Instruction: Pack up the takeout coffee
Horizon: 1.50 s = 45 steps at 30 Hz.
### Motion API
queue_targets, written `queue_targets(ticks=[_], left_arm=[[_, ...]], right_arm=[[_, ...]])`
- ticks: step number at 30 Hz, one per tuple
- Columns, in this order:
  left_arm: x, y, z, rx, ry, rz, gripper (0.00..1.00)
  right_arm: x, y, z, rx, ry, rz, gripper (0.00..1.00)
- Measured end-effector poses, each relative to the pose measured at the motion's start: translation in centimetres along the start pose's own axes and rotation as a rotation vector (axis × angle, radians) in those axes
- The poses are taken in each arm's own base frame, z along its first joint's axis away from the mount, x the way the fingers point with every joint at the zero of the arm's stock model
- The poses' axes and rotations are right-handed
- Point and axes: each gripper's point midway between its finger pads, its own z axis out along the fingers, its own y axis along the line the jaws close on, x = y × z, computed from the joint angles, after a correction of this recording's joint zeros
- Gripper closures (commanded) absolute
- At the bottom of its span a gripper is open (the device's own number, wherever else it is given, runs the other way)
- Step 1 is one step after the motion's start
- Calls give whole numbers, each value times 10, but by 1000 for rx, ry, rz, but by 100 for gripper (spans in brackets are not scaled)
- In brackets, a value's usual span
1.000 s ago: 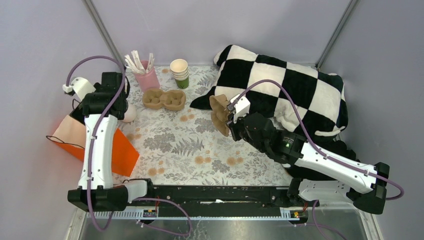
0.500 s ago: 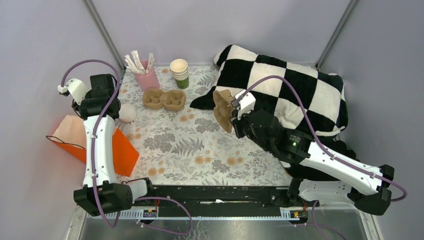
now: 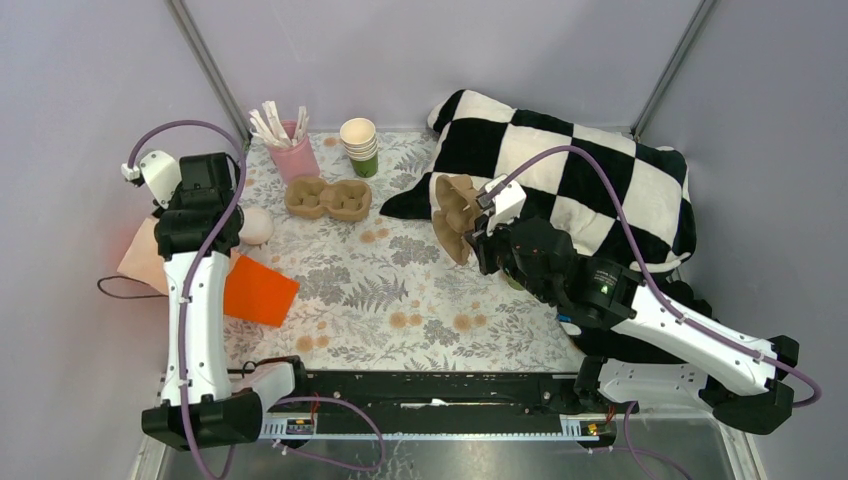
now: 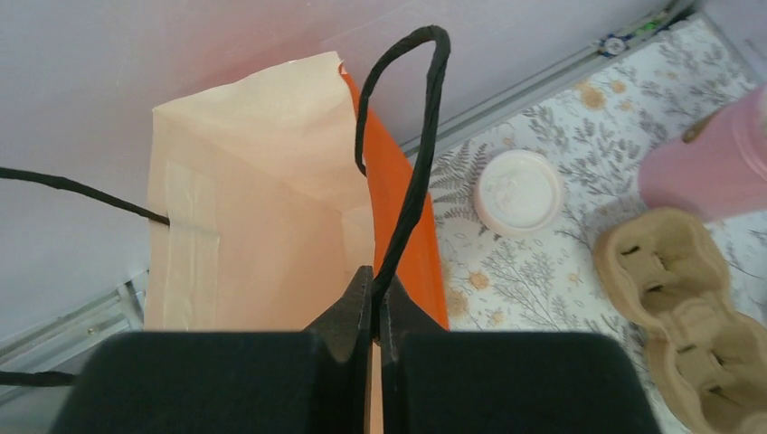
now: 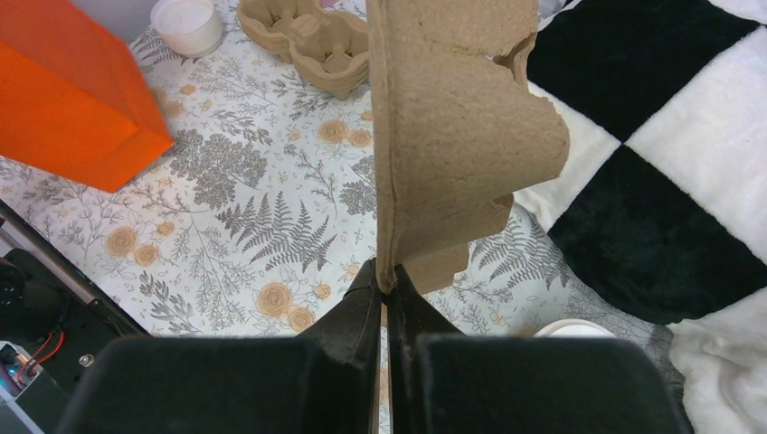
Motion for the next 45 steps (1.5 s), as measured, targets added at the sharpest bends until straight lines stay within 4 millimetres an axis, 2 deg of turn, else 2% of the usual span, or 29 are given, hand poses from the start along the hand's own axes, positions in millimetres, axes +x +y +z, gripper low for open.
queue_targets(ticks=[4,6,10,15,17,20,24,29,30,35,39,45], left_arm=[[-2,-13,-17,81,35,-26,100],[4,-24,-28,138,60,-25,100],[34,-54,-57,273,146,69,100],[66,-91,-103,414,233,226,100],[78,-98,-118,465,265,261,100],[97,-98,-139,532,326,313,100],[121,-107,-179,678,381,389,100],[152,-134,-250,938,420,483,100],[154,-135,-253,949,424,487,100],[186,-158,-312,1125,403,618,100],[212,-176,-350,1293,340,754,100],[208,-196,-375,1491,203,861,100]], right_arm=[[0,0,-1,1,4,17,100],[-1,0,-2,1,4,26,100],[-6,1,-4,0,-5,54,100],[-6,0,-6,8,3,78,100],[-5,-1,-9,13,11,86,100],[-10,-3,-13,18,1,108,100],[-17,-11,-23,41,-19,140,100],[-26,-26,-40,89,-48,166,100],[-28,-29,-43,100,-54,171,100],[-40,-47,-65,150,-95,202,100],[-43,-62,-82,185,-126,239,100],[-49,-77,-101,230,-157,286,100]])
